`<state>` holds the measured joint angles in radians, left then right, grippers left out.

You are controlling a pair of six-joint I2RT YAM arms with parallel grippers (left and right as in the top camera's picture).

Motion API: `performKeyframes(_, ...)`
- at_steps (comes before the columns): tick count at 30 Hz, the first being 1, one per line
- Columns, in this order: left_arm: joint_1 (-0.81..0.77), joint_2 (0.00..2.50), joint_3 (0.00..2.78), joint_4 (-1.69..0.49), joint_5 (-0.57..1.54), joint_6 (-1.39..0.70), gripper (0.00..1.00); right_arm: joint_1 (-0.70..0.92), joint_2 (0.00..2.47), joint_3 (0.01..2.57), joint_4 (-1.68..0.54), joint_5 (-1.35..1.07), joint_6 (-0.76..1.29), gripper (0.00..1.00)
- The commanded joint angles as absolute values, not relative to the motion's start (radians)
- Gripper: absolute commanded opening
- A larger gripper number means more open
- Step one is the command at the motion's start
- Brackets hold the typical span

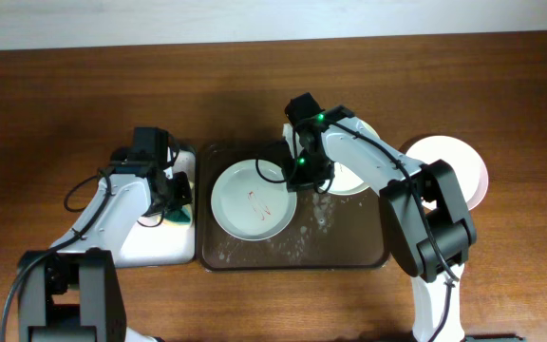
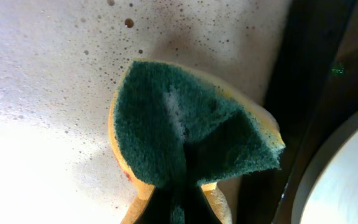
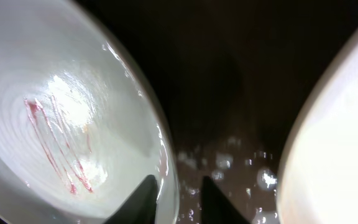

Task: Clean dirty plates on tray and stack at the side
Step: 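Grip the rim of the pale green plate with the right gripper, then scrub the pale green plate with the sponge in the left gripper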

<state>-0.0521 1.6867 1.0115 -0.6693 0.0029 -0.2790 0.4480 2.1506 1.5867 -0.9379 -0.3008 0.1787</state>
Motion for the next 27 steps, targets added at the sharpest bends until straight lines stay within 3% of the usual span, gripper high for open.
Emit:
performKeyframes(1, -0.052, 1.666, 1.020, -0.668, 0.035, -0.263, 0.00, 0.459, 2.157, 1.587, -0.906, -0.302, 0.177, 0.19)
performKeyframes(3, -0.052, 1.661, 1.022, -0.668, 0.035, -0.263, 0.00, 0.459, 2.157, 1.587, -0.904, -0.302, 0.177, 0.04)
performKeyframes(12, -0.052, 1.457, 1.057, -0.642, 0.047, -0.206, 0.00, 0.459, 2.157, 1.587, -0.916, -0.302, 0.177, 0.04)
performKeyframes(17, -0.063, 1.447, 1.056, -0.637, 0.341, -0.182, 0.00, 0.459, 2.157, 1.587, -0.916, -0.303, 0.177, 0.04)
performKeyframes(27, -0.319, 1.588, 1.018, -0.490, 0.257, -0.799, 0.00, 0.459, 2.157, 1.587, -0.920, -0.303, 0.177, 0.04)
